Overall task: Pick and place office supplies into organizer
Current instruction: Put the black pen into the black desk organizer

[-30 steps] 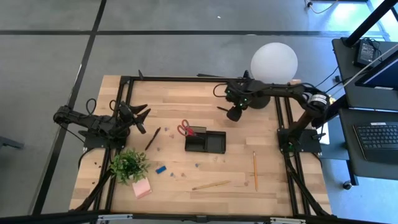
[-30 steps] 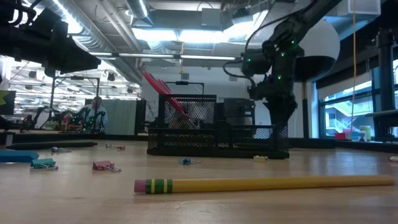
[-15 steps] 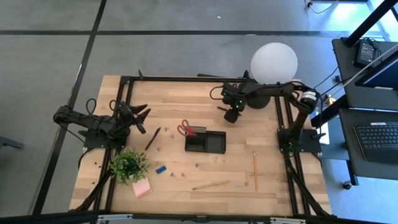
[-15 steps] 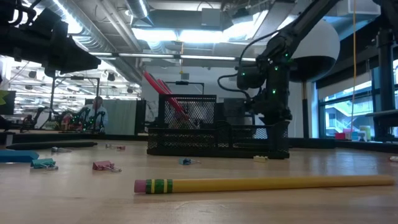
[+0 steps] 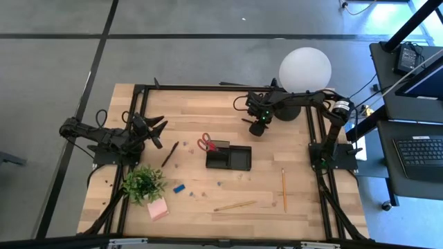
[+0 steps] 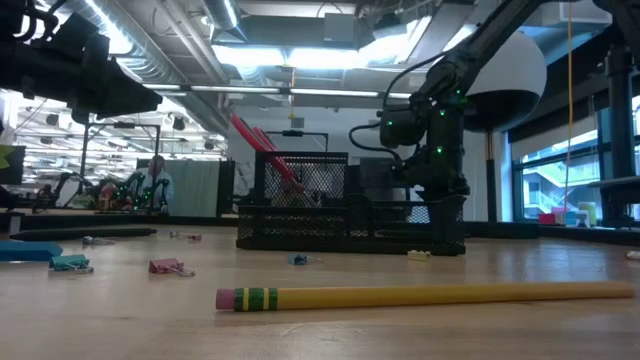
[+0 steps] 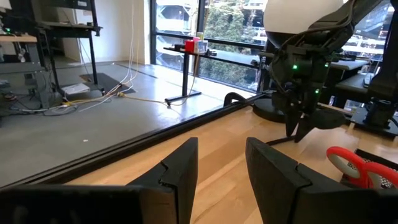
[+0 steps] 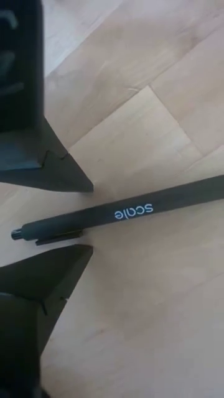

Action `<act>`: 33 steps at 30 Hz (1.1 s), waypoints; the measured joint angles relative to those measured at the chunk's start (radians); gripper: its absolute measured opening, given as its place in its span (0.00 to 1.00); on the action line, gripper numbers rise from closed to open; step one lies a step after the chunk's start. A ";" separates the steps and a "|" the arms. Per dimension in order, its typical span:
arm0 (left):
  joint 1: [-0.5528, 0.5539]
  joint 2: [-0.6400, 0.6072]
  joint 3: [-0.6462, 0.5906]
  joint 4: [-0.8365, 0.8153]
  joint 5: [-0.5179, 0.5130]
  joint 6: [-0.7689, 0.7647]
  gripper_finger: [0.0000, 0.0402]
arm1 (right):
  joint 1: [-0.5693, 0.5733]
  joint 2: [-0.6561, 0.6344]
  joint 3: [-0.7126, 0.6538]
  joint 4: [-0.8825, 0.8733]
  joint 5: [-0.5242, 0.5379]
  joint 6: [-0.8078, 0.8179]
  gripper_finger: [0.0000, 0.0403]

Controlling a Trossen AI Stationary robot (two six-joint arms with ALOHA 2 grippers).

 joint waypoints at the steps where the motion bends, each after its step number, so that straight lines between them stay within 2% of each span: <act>1: 0.000 0.000 0.000 0.000 0.000 0.000 0.32 | 0.000 0.000 0.000 0.000 0.001 0.002 0.36; 9: 0.000 0.000 0.000 0.000 0.000 0.000 0.32 | 0.001 0.002 -0.002 -0.002 0.045 -0.004 0.20; 14: 0.000 0.000 0.000 0.000 0.000 0.000 0.32 | 0.001 0.002 -0.002 0.000 0.050 -0.003 0.14; 27: 0.000 0.000 0.000 0.000 0.000 0.000 0.32 | 0.002 0.002 -0.003 0.001 0.052 0.003 0.13; 33: 0.000 0.000 0.000 0.000 0.000 0.000 0.32 | 0.002 0.013 0.065 -0.066 0.049 0.001 0.13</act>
